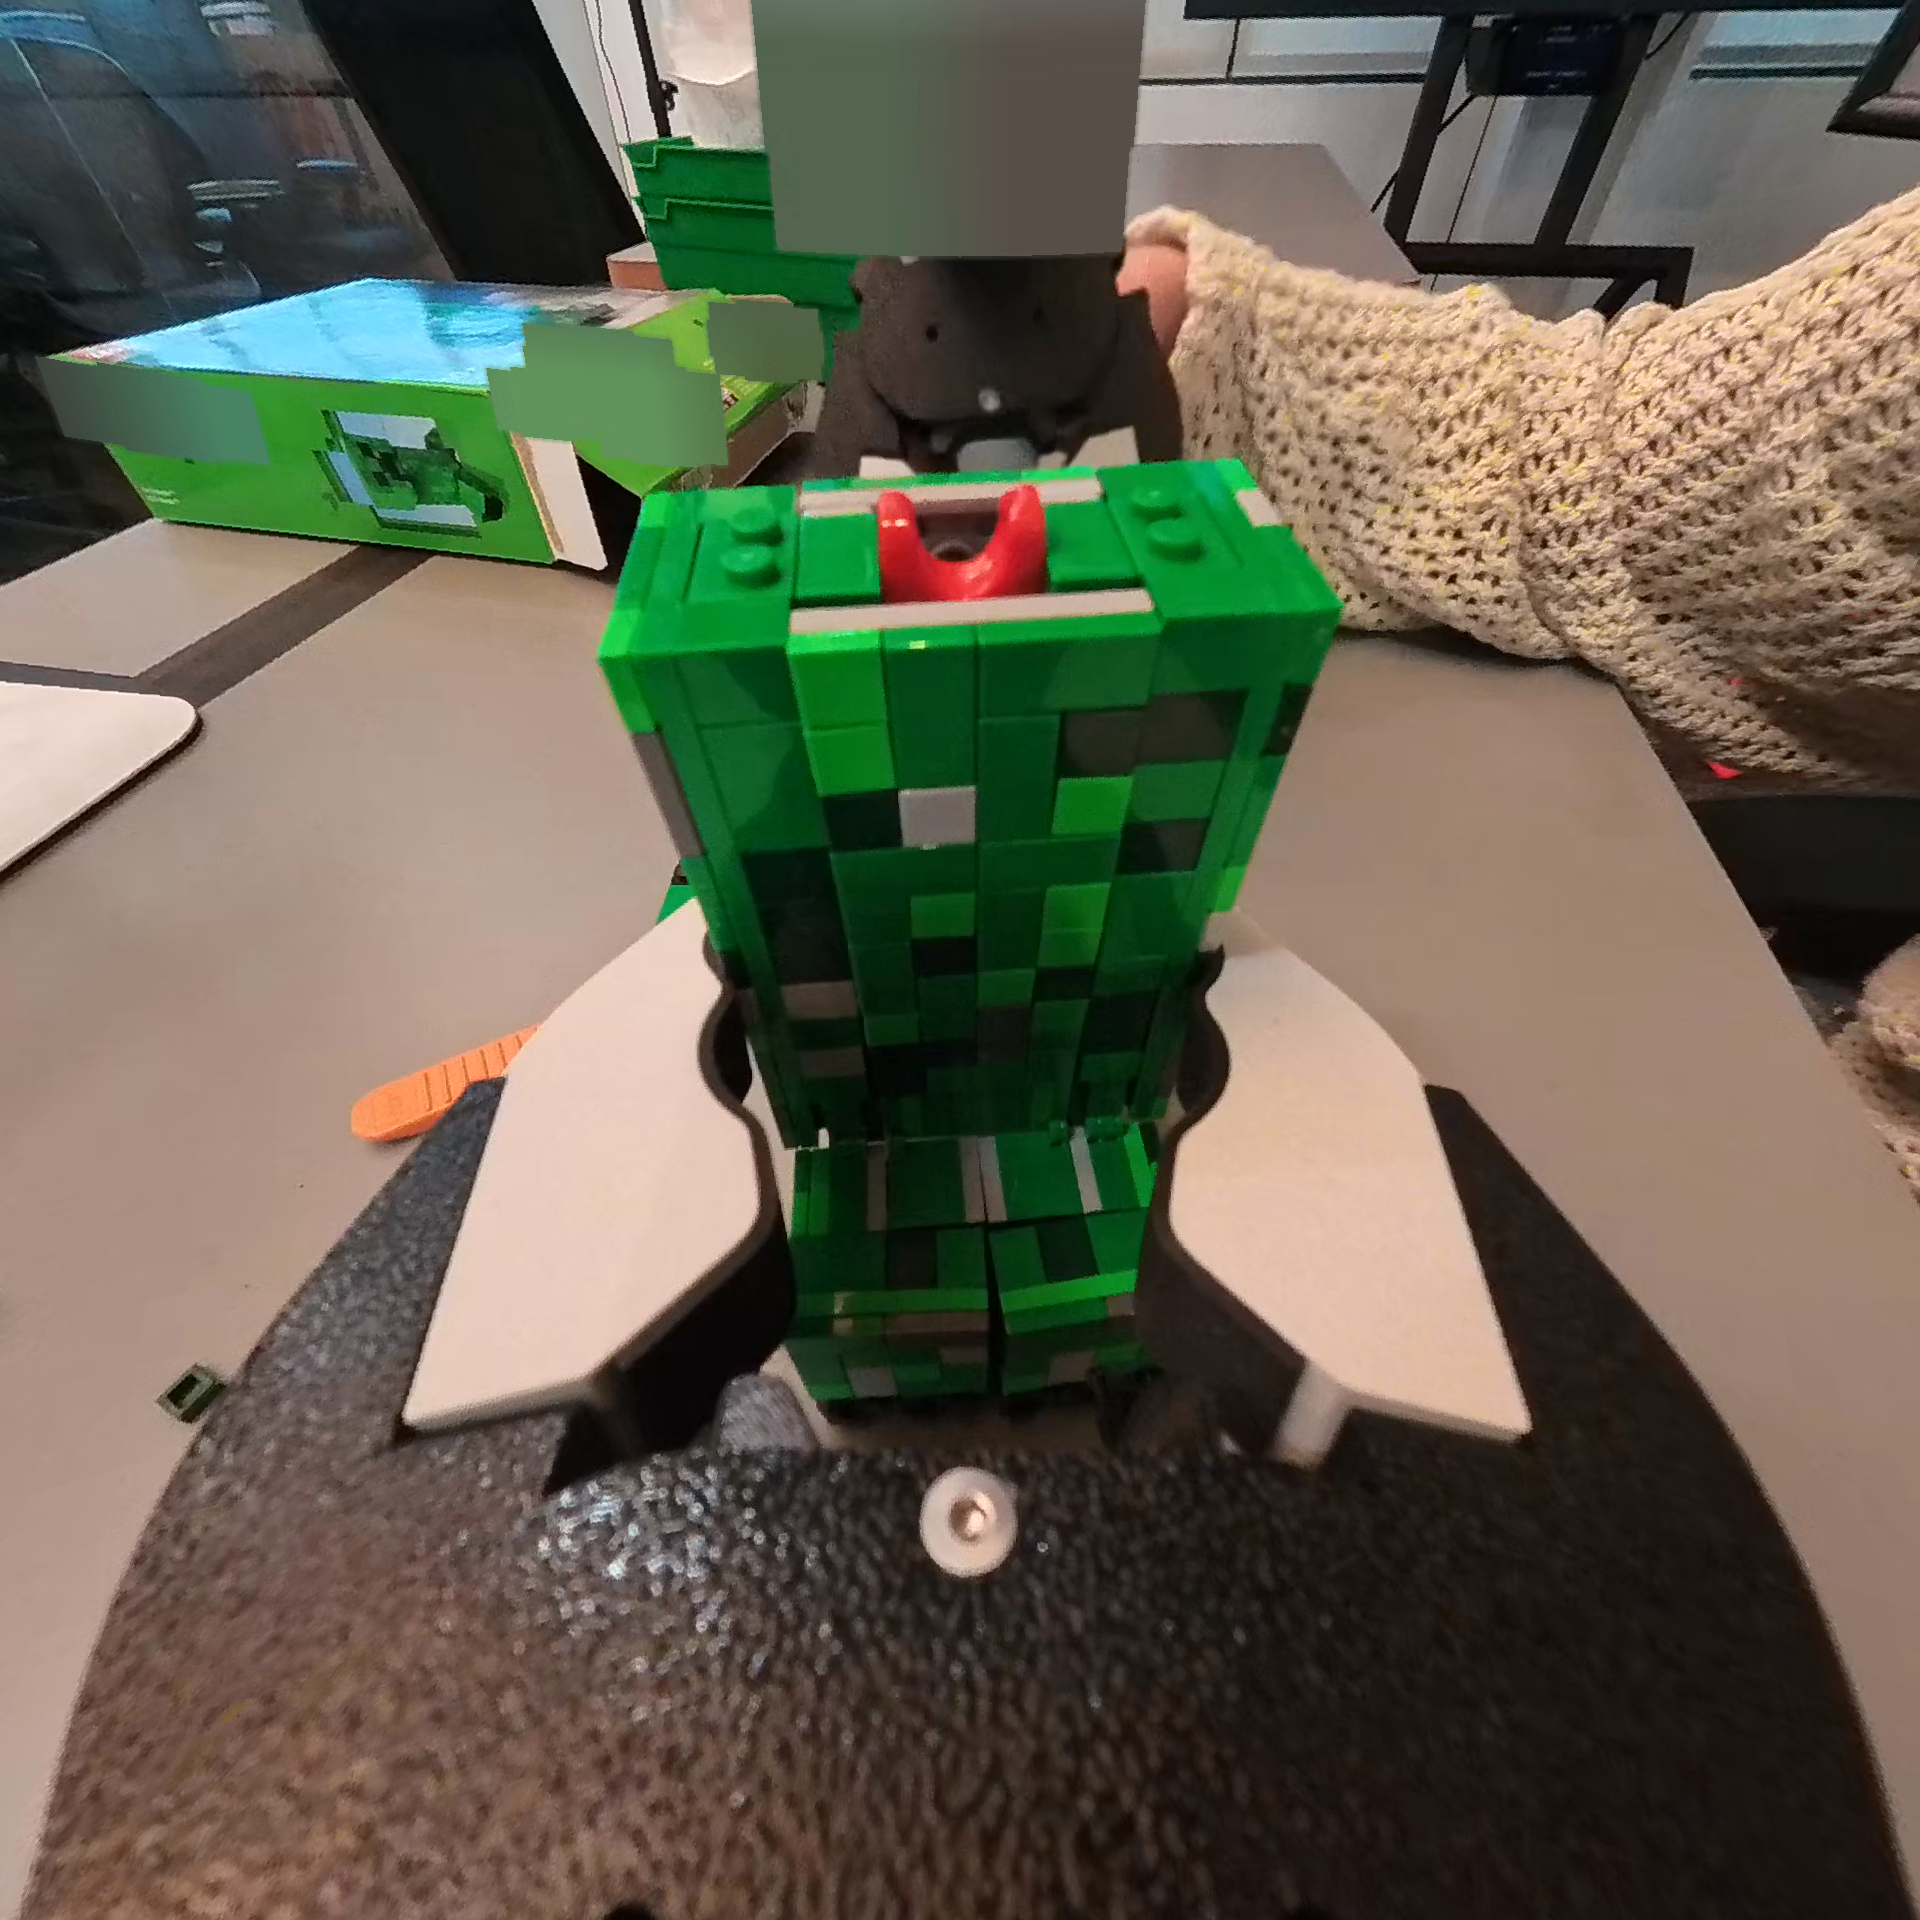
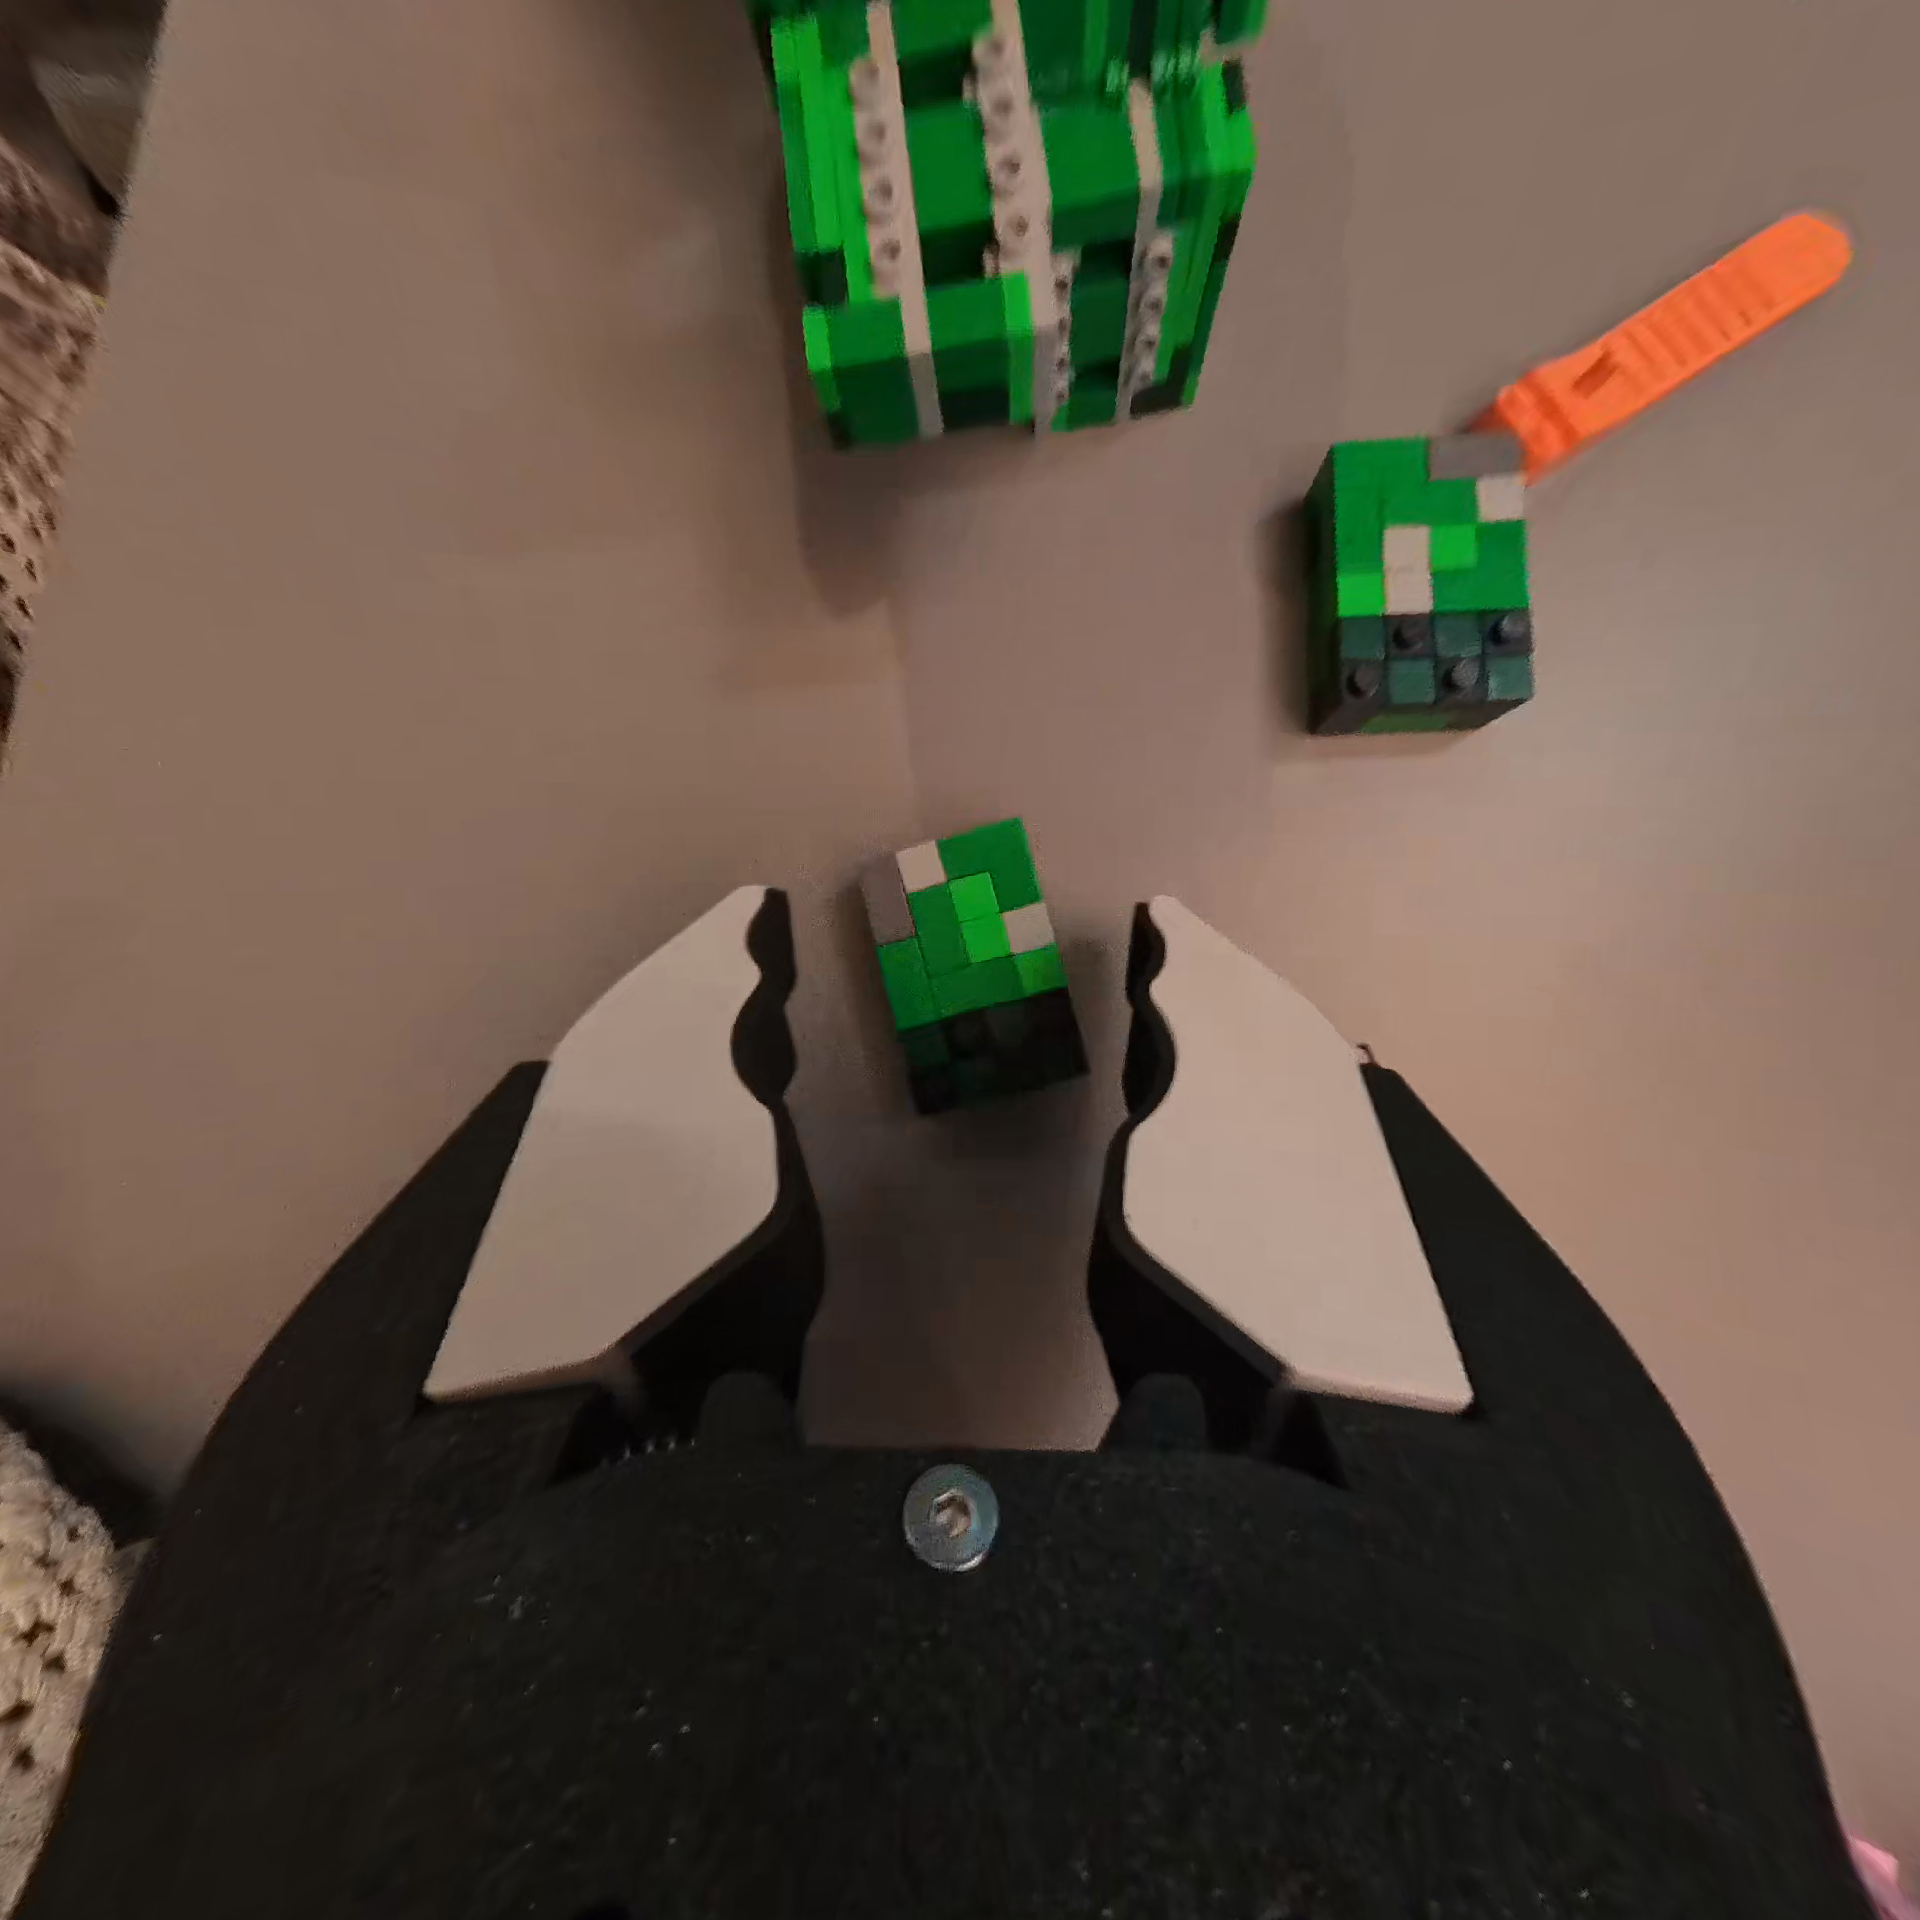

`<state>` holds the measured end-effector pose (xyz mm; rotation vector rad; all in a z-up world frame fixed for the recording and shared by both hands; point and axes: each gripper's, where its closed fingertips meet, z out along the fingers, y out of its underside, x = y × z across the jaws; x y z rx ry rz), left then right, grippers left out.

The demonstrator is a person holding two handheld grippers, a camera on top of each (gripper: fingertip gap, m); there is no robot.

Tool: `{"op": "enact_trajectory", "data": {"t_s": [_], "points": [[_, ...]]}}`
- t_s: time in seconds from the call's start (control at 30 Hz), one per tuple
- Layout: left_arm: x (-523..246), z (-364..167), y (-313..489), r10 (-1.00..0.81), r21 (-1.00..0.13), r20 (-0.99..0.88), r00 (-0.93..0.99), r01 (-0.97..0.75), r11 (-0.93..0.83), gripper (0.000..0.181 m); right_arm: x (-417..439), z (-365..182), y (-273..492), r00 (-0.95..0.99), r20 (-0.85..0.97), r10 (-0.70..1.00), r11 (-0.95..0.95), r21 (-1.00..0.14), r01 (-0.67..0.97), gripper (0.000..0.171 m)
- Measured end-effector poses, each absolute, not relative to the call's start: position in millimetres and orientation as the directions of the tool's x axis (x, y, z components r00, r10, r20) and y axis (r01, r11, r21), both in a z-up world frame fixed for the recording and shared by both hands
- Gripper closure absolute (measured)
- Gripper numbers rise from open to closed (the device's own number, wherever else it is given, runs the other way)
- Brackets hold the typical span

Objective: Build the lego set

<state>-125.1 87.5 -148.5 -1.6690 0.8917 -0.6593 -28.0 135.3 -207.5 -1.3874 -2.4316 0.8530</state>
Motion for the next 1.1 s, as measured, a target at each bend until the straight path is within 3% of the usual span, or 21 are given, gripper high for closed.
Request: {"op": "enact_trajectory", "data": {"t_s": [0.1,0.23,0.3,0.5,0.87,1.1], "points": [[-125.0,-148.5,87.7,-0.825,-0.964,-0.015,0.565,-0.227,-0.138,0.100,-20.3,-218.5,138.1,-0.507,-0.119,0.854,0.389,-0.502,0.772,0.105],[-124.8,-148.5,87.9,-0.826,-0.964,-0.014,0.564,-0.227,-0.139,0.100,-21.8,-222.4,142.3,-0.529,-0.060,0.847,0.442,-0.474,0.762,0.133],[-124.6,-148.4,88.1,-0.825,-0.964,-0.014,0.565,-0.228,-0.140,0.100,-22.0,-218.4,142.9,-0.513,-0.080,0.854,0.425,-0.462,0.779,0.134],[-124.5,-148.6,88.1,-0.826,-0.962,-0.015,0.563,-0.232,-0.141,0.100,-74.0,-157.4,113.0,-0.512,-0.111,0.852,0.328,-0.648,0.687,0.135],[-124.7,-148.6,88.7,-0.825,-0.963,-0.017,0.564,-0.232,-0.139,0.100,-90.2,-136.4,109.2,-0.521,0.000,0.854,0.382,-0.680,0.626,0.137],[-124.7,-148.4,88.8,-0.826,-0.964,-0.015,0.563,-0.228,-0.138,0.100,-111.4,-115.2,88.1,-0.613,-0.070,0.787,0.219,-0.897,0.384,0.137]]}}
